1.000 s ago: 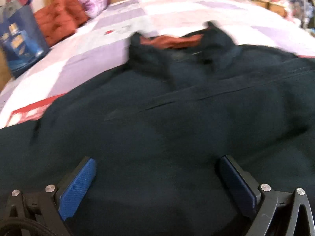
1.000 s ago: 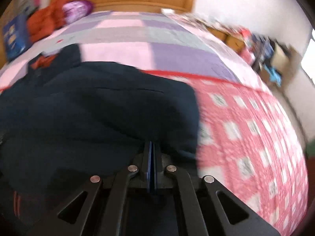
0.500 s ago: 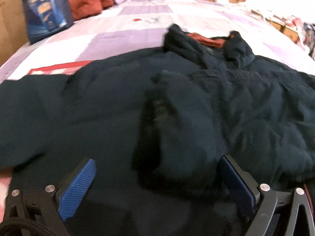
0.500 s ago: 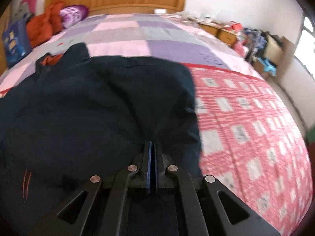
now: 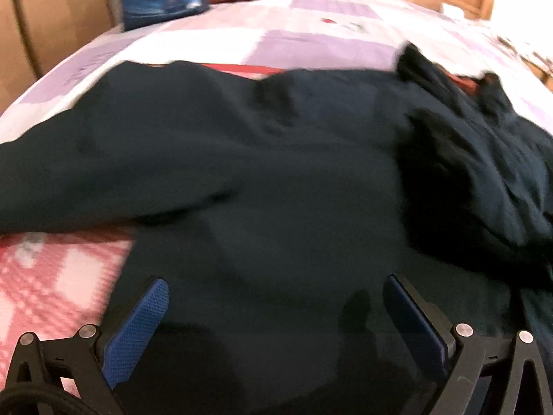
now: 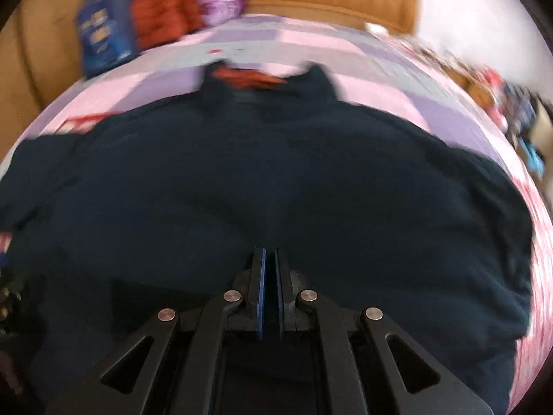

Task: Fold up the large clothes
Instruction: 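Move the left tool toward the other buttoned sleeve cuff, then close the left tool on the buttoned sleeve cuff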

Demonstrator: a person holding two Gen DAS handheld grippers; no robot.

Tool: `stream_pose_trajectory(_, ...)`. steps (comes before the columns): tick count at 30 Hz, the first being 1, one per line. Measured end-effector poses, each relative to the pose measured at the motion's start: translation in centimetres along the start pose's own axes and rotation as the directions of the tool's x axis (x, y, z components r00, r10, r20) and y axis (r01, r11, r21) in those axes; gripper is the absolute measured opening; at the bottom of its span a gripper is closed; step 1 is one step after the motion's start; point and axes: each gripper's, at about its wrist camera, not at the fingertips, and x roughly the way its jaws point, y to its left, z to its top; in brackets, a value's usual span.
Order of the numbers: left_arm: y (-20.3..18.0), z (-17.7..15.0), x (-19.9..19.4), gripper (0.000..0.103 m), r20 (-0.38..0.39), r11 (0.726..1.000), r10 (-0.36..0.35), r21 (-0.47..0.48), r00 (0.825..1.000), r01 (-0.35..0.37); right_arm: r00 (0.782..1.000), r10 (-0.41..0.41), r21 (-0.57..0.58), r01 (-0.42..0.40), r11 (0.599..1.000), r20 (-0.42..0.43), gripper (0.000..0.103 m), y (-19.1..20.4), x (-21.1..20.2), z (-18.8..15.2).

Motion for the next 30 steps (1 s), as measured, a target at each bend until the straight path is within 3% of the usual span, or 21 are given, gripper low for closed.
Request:
stream_pose_trajectory(4,5.0,0.4,-0.5,0.102,0.012,0.994,0.045,-0.096,0.999,-0.044,0.987,-0.131,-0.088,0.140,0.986,0.096,0.006,3.6,0.4,-2.2)
stream_pose_trajectory(7,9.8,0.3,-0.9,0.102,0.014,0.980,0.090,-0.179,0.996,-0.087,0.983,-0.139,-0.072,0.148,0.986,0.122,0.006,3.4,0.7,-2.8)
stream_pose_trajectory(11,17.4,-0.3,-1.1,0.102,-0.005,0.937,0.165,-0.311,0.986,-0.158,0.984,-0.131,-0.064,0.139,0.988,0.121,0.006,3.2,1.1,-2.8)
stream_pose_trajectory(16,27.6,-1.3,-1.0,0.102,-0.028,0.847,0.232,-0.486,0.972,-0.217,0.974,-0.186,-0.096,0.199,0.975,0.131,0.006,4.0,1.8,-2.5)
stream_pose_trajectory(19,32.7,-2.1,-0.9,0.102,-0.027,0.779,0.209,-0.600,0.978,-0.183,0.974,-0.185,-0.093,0.197,0.976,0.128,0.006,3.9,2.2,-2.3)
stream_pose_trajectory(21,35.9,-2.7,-0.6,0.102,-0.017,0.722,0.155,-0.680,0.988,-0.125,0.978,-0.167,-0.079,0.177,0.981,0.124,0.006,3.6,2.3,-2.2)
stream_pose_trajectory(23,38.3,-3.3,0.0,0.102,-0.004,0.678,0.114,-0.730,0.993,-0.081,0.981,-0.152,-0.068,0.161,0.985,0.122,0.006,3.3,2.4,-2.1)
stream_pose_trajectory(30,40.3,-2.7,3.2,0.102,0.015,0.596,0.073,-0.802,0.997,-0.031,0.982,-0.145,-0.064,0.154,0.986,0.117,0.006,3.4,2.5,-1.9)
